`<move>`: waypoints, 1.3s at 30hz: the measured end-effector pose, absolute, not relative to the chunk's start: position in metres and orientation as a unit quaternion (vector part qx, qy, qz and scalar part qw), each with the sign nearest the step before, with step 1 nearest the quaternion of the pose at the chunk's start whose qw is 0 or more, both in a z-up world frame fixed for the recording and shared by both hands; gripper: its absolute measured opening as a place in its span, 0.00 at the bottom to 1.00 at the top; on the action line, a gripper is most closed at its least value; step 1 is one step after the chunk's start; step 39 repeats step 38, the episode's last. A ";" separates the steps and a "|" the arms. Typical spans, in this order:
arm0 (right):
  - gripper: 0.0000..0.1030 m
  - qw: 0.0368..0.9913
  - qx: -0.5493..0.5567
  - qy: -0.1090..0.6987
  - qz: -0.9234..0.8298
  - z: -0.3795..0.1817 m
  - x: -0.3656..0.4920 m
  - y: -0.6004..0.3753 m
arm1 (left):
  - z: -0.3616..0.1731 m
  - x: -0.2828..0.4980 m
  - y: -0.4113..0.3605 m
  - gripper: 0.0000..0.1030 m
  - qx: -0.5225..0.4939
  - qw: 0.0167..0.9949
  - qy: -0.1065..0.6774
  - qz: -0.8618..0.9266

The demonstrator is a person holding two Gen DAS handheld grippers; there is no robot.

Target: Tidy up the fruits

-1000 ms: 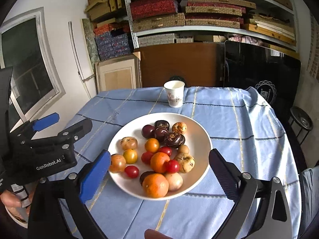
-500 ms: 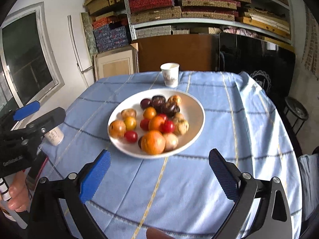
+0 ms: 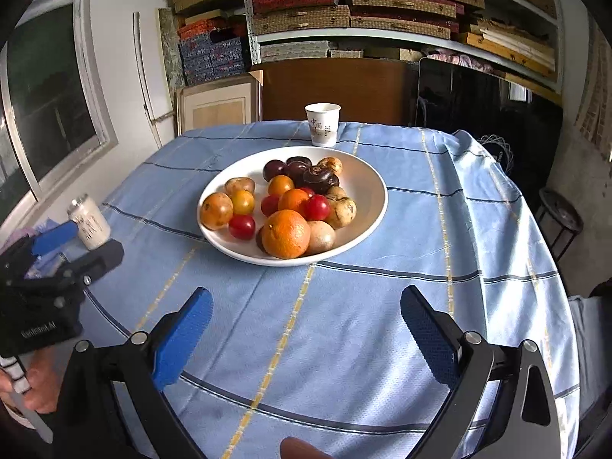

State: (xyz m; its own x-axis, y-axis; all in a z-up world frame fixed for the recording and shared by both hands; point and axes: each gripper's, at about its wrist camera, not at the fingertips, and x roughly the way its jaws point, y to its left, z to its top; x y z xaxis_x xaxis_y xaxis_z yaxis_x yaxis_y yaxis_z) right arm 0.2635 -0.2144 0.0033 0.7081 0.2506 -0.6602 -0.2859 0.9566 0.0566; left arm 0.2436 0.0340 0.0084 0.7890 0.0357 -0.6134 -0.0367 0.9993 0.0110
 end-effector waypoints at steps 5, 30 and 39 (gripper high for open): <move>0.96 0.922 -0.022 0.357 0.148 0.001 0.264 -0.217 | 0.003 0.247 0.034 0.95 0.002 0.943 0.332 0.020; 0.96 0.917 -0.024 0.367 0.154 -0.005 0.262 -0.219 | -0.003 0.248 0.029 0.95 0.020 0.941 0.338 0.025; 0.96 0.917 -0.024 0.368 0.155 -0.005 0.262 -0.219 | -0.003 0.248 0.028 0.95 0.020 0.940 0.339 0.022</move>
